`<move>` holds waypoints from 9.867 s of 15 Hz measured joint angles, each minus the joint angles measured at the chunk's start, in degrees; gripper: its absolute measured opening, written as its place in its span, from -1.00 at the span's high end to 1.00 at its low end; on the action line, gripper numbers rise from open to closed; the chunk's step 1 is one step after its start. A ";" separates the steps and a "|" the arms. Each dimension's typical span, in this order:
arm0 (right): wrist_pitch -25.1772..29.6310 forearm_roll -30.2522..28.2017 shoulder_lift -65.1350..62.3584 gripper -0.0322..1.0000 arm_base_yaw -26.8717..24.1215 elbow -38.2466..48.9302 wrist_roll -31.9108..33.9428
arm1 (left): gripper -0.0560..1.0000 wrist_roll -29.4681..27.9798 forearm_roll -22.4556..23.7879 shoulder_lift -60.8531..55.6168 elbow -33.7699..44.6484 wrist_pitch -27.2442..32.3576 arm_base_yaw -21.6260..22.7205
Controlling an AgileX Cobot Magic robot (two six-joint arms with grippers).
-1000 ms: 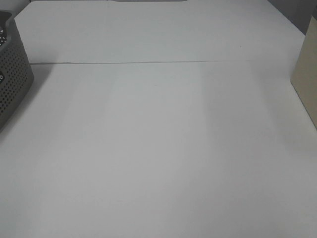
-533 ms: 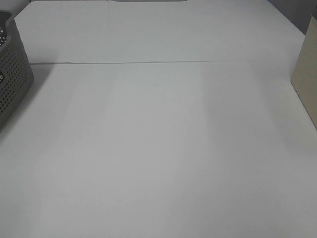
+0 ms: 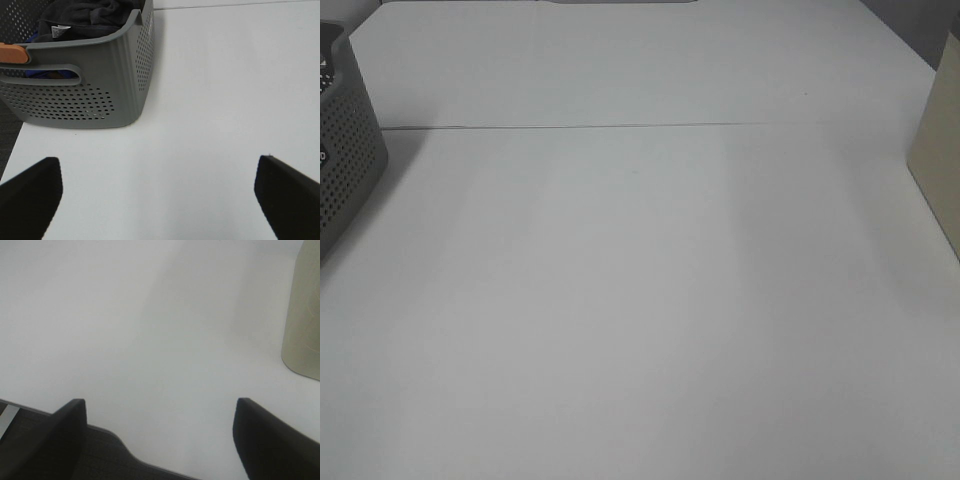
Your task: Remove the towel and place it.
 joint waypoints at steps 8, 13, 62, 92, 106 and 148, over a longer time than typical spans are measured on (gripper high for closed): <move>0.00 0.00 0.00 -0.55 0.00 0.00 0.00 | -0.98 0.00 0.00 0.00 0.00 0.00 0.00; 0.00 0.00 0.00 -0.55 0.00 0.00 0.00 | -0.98 0.00 0.00 0.00 0.00 0.00 0.00; 0.00 -0.06 0.00 -0.55 0.00 0.00 0.00 | -0.98 56.26 23.84 98.20 -60.62 -12.55 15.76; 0.00 -0.06 0.00 -0.55 0.00 0.00 0.00 | 0.60 66.35 18.51 122.04 -60.62 -28.42 18.22; 0.00 -0.06 0.00 -0.55 0.00 0.00 0.00 | 0.88 58.96 16.67 102.62 -60.79 -27.90 11.12; -10.26 77.06 91.56 -0.68 17.13 -25.27 -74.03 | 0.88 29.97 9.28 84.05 -65.60 -18.91 -43.14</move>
